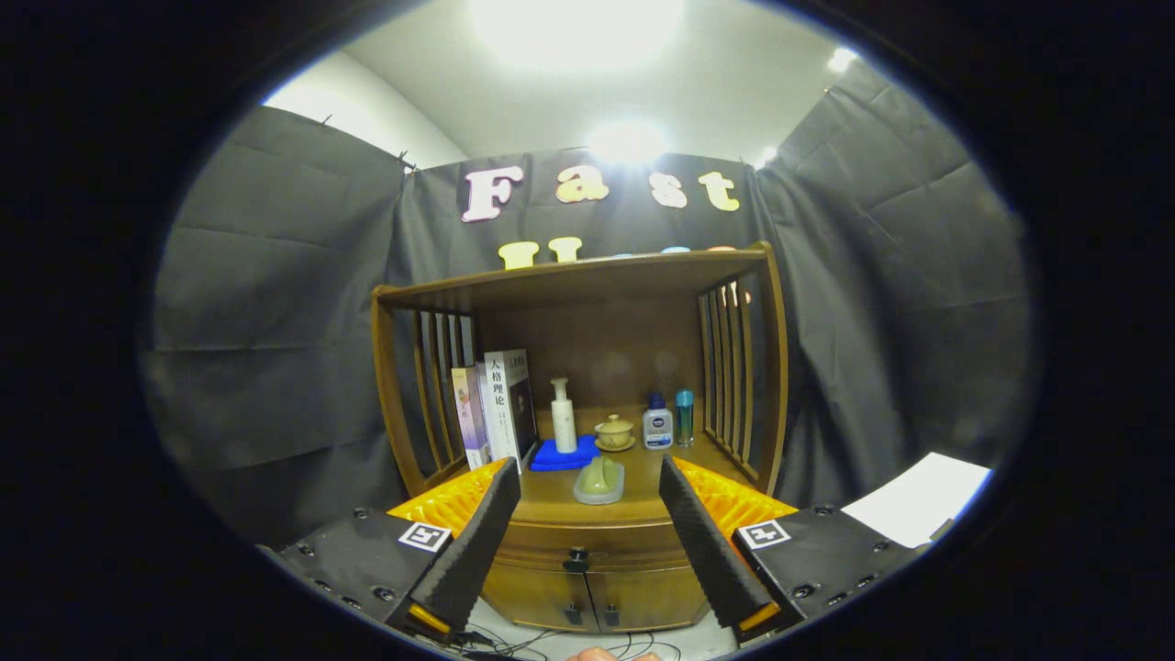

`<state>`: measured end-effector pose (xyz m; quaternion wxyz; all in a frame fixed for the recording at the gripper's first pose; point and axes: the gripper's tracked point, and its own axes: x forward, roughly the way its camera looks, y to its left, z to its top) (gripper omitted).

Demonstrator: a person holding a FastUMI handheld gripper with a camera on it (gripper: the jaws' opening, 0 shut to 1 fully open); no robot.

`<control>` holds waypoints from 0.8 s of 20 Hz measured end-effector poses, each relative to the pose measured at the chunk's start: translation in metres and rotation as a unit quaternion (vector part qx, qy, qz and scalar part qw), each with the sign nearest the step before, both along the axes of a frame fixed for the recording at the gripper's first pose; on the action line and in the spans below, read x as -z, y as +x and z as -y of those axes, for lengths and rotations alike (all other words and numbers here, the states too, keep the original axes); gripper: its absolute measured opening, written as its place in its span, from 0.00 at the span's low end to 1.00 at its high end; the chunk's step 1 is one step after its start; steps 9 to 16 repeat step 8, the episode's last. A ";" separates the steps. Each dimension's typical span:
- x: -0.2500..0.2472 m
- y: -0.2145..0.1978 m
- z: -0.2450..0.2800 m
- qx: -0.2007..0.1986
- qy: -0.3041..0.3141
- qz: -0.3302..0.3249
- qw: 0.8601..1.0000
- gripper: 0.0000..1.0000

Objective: Pull open the drawer, take out the items inside it, and place them on the countertop above the cabinet.

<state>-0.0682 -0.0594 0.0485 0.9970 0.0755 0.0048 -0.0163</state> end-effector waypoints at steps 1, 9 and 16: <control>0.000 -0.002 -0.003 -0.006 0.006 0.000 1.000 0.98; 0.005 -0.003 -0.014 -0.018 0.019 -0.007 1.000 0.98; 0.005 -0.003 -0.014 -0.018 0.019 -0.007 1.000 0.98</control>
